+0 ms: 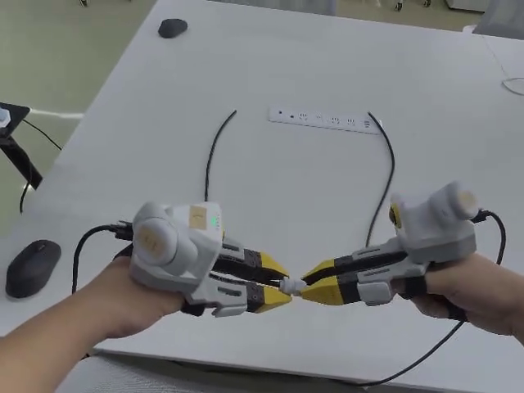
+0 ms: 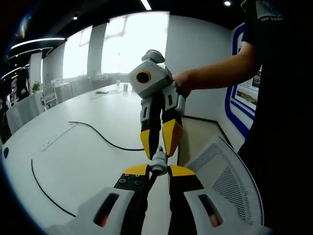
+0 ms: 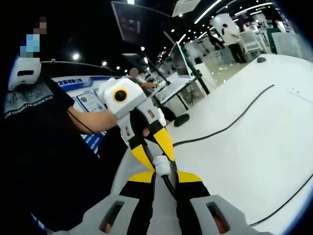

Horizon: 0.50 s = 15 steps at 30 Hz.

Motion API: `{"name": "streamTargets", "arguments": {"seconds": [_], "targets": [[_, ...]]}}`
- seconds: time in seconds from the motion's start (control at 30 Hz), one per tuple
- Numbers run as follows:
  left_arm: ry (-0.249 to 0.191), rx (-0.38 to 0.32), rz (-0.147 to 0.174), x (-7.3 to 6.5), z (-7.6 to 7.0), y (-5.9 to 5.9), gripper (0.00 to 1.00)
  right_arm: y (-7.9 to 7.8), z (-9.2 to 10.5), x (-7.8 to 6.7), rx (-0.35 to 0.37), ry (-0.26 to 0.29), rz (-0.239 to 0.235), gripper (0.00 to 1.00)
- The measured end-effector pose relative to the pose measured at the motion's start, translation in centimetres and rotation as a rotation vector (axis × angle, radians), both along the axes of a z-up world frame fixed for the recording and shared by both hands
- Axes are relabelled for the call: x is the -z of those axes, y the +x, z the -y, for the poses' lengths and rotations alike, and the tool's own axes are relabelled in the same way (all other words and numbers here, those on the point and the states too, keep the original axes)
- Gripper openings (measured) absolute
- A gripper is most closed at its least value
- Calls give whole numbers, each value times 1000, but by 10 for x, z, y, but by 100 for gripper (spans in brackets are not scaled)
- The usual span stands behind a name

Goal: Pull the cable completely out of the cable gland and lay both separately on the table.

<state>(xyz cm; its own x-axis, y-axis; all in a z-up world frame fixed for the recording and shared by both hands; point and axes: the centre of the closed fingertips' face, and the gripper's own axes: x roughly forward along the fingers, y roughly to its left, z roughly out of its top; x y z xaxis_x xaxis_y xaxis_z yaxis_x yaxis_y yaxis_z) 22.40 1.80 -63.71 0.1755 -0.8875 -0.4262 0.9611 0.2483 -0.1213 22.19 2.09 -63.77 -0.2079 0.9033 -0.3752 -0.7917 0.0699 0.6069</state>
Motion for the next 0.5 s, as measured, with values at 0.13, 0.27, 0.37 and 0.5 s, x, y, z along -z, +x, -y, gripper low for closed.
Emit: {"name": "streamTargets", "arguments": {"seconds": [0.13,0.27,0.37,0.5], "targets": [[0,0,-2,0,0,0,15,-1,-3,-3,-2,21,0,11],[6,0,-3,0,0,0,15,-3,-5,-2,-3,26,-4,9],[3,-4,-16,0,-1,0,15,-5,-6,-4,-14,33,40,9],[-4,-13,-38,0,-2,2,15,-5,-8,-6,-60,20,212,7]]}}
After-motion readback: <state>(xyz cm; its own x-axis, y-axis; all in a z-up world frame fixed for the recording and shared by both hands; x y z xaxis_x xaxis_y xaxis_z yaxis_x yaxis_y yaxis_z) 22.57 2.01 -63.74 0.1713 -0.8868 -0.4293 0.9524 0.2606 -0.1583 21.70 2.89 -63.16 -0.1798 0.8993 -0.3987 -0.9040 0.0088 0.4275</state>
